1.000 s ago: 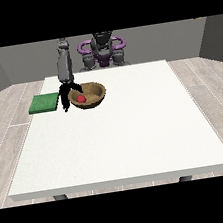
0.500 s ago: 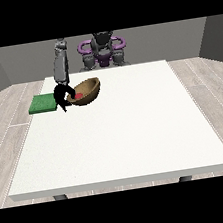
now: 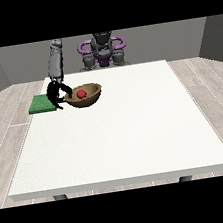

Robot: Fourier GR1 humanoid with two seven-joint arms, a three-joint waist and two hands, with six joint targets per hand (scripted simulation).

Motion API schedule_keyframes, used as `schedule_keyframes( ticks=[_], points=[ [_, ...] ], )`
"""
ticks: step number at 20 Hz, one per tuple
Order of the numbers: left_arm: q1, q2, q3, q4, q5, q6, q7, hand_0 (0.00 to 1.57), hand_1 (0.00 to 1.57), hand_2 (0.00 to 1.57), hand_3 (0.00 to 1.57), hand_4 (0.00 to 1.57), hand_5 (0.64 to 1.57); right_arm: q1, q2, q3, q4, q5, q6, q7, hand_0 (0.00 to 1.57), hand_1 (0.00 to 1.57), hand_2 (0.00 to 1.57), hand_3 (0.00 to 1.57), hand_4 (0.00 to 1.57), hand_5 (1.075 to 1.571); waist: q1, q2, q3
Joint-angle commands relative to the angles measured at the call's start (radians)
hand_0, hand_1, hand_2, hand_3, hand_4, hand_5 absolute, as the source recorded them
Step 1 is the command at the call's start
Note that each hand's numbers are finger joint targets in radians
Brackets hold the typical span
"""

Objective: Pick the cup and pour the ball into the bowl, then pick the bowl and place it on the pad

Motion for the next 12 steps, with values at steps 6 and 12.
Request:
schedule_keyframes(
  ticks=[6,12],
  points=[
    [0.078,0.085,0.067,0.154,-0.017,-0.042,-0.088,0.0,0.0,0.0,0.0,1.2,1.537,-0.108,-0.231,0.069,-0.029,0.069,0.093,0.35,1.57,1.57,1.57,0.87,1.06,1.556,-0.125,-0.046,0.0123],
    [0.118,0.137,0.1,0.239,-0.036,-0.058,-0.155,0.0,0.0,0.0,0.0,1.2,1.545,-0.15,-0.321,0.061,-0.076,0.062,0.166,0.439,1.57,1.57,1.57,0.67,1.07,1.566,-0.199,-0.05,0.0122]
  ],
)
